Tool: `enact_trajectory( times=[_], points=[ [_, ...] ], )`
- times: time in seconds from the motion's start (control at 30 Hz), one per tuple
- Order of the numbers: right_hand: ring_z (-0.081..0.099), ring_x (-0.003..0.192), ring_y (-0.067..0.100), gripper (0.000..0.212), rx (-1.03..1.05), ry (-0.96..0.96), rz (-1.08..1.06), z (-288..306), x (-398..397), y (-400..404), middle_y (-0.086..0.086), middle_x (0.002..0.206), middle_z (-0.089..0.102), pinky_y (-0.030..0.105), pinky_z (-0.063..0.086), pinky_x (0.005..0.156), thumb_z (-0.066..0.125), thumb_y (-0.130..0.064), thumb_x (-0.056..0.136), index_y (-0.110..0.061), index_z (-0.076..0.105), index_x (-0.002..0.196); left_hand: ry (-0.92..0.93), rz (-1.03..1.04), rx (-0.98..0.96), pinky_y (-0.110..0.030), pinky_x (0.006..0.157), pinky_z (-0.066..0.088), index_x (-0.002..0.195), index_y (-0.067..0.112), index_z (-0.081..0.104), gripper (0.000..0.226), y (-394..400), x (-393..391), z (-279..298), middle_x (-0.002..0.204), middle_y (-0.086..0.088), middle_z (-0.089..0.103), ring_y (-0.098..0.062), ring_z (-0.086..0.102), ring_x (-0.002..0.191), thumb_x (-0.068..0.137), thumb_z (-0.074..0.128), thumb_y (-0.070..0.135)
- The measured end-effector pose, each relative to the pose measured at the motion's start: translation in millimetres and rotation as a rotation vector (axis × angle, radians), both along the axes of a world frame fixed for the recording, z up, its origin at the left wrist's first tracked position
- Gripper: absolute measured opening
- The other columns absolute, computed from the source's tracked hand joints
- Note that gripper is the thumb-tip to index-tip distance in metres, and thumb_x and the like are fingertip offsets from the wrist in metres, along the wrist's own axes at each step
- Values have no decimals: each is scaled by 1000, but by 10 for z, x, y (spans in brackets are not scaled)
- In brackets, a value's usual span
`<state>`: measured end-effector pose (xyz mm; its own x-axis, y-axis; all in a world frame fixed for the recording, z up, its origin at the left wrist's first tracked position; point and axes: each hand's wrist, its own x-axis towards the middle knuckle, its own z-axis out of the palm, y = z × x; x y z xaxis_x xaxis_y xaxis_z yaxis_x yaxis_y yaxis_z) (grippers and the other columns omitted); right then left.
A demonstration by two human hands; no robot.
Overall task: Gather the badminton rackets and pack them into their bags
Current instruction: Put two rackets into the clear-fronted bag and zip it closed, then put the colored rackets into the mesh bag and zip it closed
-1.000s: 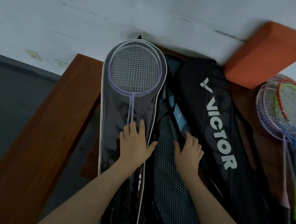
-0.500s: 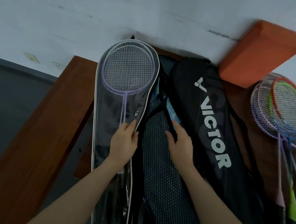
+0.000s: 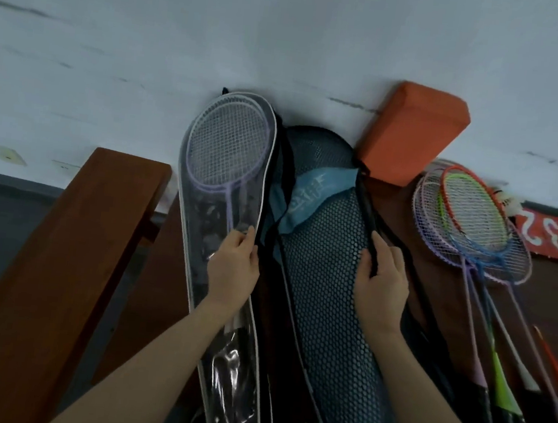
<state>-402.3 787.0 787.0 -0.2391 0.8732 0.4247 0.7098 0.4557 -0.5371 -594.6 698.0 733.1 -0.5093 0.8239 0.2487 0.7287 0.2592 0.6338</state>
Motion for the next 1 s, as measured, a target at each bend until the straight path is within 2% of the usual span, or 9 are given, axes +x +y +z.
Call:
enact_trajectory(
  times=[0.13,0.2,0.3,0.4,0.53,0.63,0.73,0.9,1.0],
  points=[
    [58,71,30,36,-57,-143,-11,-183,184,59,13,98,59,39,48,58,53,-13,93,-3,52,128,82,-82,-239,-31,48,43,115,-5,60,42,125,94,-240,81,-19,56,-35,57,65,76,71,7],
    [58,77,29,38,-113,-129,-30,-250,254,47,12,103,58,38,48,61,52,-15,95,-5,49,131,140,-76,-296,-39,62,49,115,-7,58,45,168,157,-299,92,-23,57,-40,57,82,81,69,18],
    [58,94,27,40,-213,-106,-74,-296,308,86,12,115,57,36,46,75,50,-19,95,-5,47,132,149,-71,-322,-44,82,46,127,-5,48,55,209,271,-258,111,-22,53,-38,51,101,89,56,34],
    [60,81,25,32,-139,-83,-33,-238,345,110,10,100,60,35,49,66,54,-14,93,-2,55,123,168,-71,-349,-46,94,40,137,2,39,61,188,361,-255,128,-22,46,-39,44,116,93,45,44],
    [56,68,18,30,-22,17,35,-50,448,76,9,90,59,32,50,58,57,-7,90,1,58,120,129,-109,-240,-50,100,36,135,3,42,66,197,551,-78,134,-24,45,-40,42,123,92,29,51],
    [55,69,15,29,76,35,63,90,544,37,8,87,60,29,48,59,55,-14,91,1,61,116,34,-267,-65,-45,99,36,138,7,39,63,363,773,216,132,-18,47,-35,44,121,93,28,49],
    [59,69,19,27,199,-49,68,207,685,38,6,84,64,34,49,58,53,-18,91,-3,66,110,-20,-454,71,-38,93,40,143,15,32,56,586,1013,526,123,-12,51,-27,50,109,94,34,42],
    [56,66,16,23,272,-98,136,217,1075,161,3,81,65,33,43,55,56,-19,89,-10,70,105,-197,-502,-42,-32,82,45,142,30,32,46,857,1346,767,106,-5,46,-19,52,88,97,35,42],
    [50,70,9,23,244,-86,192,135,1367,255,2,81,65,34,45,55,57,-22,88,-11,71,103,-232,-472,-86,-27,80,43,132,25,47,38,954,1610,734,104,-3,48,-18,53,84,97,40,38]
  ],
)
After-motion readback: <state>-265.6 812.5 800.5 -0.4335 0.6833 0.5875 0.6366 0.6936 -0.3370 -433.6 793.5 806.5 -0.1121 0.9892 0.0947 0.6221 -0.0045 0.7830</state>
